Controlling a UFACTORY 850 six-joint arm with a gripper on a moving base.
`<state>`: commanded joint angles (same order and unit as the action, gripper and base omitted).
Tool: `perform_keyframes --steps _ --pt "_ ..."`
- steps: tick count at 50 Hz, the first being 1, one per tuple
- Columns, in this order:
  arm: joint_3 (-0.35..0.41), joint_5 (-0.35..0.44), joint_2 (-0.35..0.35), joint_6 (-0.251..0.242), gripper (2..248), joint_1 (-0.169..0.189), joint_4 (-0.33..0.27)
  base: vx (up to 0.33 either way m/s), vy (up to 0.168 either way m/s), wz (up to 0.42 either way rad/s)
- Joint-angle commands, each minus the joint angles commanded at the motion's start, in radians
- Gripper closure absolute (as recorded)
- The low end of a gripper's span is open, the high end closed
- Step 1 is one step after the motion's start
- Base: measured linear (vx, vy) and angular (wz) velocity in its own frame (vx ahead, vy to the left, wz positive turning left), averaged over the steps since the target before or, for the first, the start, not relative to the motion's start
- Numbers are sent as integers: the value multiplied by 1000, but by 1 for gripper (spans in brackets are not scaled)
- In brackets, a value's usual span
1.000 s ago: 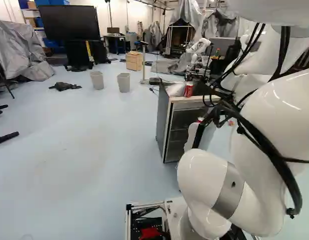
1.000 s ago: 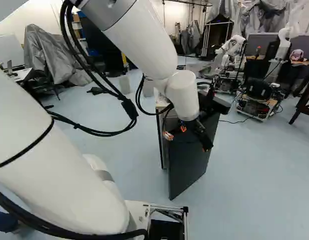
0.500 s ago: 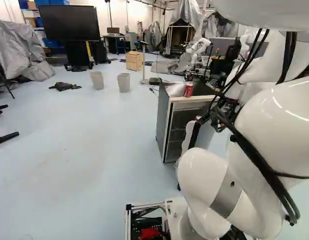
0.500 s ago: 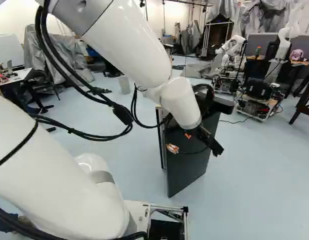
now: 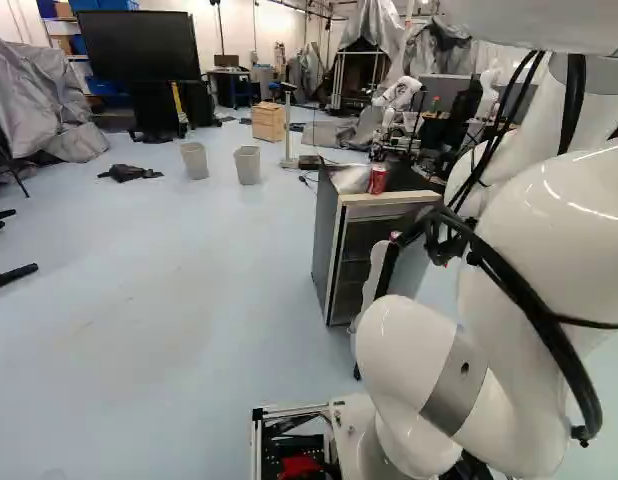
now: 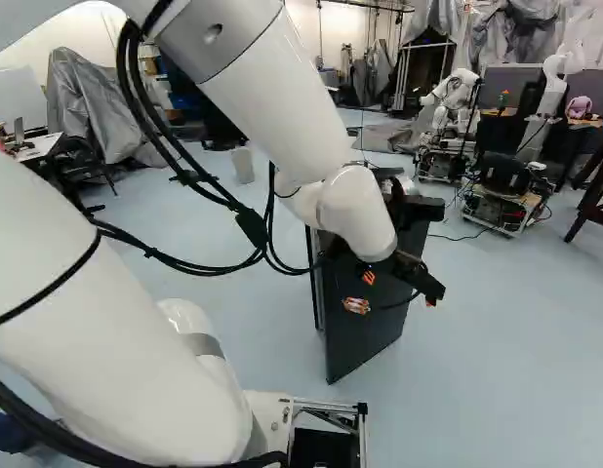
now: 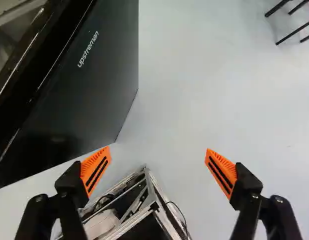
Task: Grab a drink from the fridge
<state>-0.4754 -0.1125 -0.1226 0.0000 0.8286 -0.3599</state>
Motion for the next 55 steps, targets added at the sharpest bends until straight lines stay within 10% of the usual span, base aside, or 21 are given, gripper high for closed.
perform_keyframes --steps 55 --pt "-12 229 133 0 3 -53 -532 0 0 0"
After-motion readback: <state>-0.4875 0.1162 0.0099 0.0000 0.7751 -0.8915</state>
